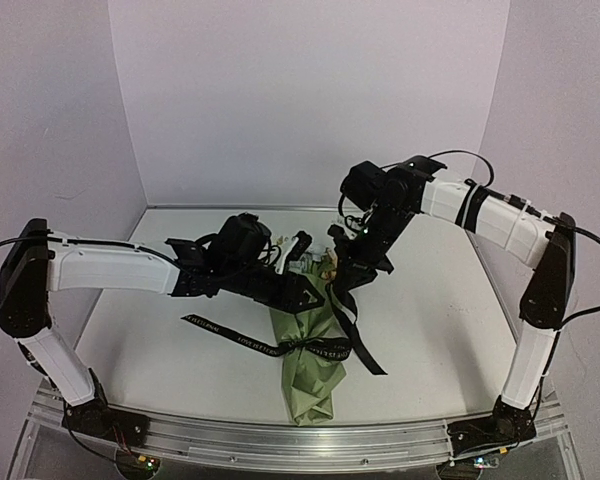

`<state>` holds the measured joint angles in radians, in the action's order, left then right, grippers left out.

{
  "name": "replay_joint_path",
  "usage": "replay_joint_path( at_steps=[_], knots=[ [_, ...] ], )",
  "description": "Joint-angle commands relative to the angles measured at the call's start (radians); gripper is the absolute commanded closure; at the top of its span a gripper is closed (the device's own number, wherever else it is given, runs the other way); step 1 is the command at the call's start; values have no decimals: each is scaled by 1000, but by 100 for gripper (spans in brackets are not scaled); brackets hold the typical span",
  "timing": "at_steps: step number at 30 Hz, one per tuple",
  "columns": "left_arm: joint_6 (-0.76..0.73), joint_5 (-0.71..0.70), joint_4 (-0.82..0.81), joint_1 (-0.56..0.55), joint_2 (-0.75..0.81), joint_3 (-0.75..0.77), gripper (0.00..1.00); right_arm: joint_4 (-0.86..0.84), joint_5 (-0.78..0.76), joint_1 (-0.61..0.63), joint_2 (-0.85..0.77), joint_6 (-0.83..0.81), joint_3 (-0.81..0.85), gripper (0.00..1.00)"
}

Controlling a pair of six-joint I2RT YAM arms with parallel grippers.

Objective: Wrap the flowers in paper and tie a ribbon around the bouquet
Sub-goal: Cross the half-tied ribbon over the folded bouquet.

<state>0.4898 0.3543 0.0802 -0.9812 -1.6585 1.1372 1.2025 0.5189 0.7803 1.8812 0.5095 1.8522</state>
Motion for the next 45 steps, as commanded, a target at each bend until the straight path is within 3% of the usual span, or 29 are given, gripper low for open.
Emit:
replay_joint_path(
  at_steps=[1,11,17,23,28,30,36,41,45],
  knots=[
    [-146,-3,-69,4,19,-25,46,32,93,1,-1,47,44,100],
    [-254,-4,-199,1,-52,-18,30,21,151,2,-14,73,11,100],
    [-269,-29,-267,-2,-79,-11,30,4,162,2,-37,87,-36,100],
    [-275,-41,-345,-20,-75,-54,49,-38,167,2,-53,112,-91,100],
    [-284,-29,-348,-32,-66,-74,83,-93,160,2,-72,143,-145,100],
    [-284,-31,-347,-36,-58,-87,87,-108,160,3,-76,152,-158,100],
    [-310,-100,-387,-49,-2,-172,72,-123,177,5,-78,165,-157,100],
    [-372,-109,-520,-51,14,-254,56,-129,191,14,-86,180,-140,100],
    [-437,-106,-673,-55,-2,-295,54,-144,206,27,-88,198,-131,100]
  ],
)
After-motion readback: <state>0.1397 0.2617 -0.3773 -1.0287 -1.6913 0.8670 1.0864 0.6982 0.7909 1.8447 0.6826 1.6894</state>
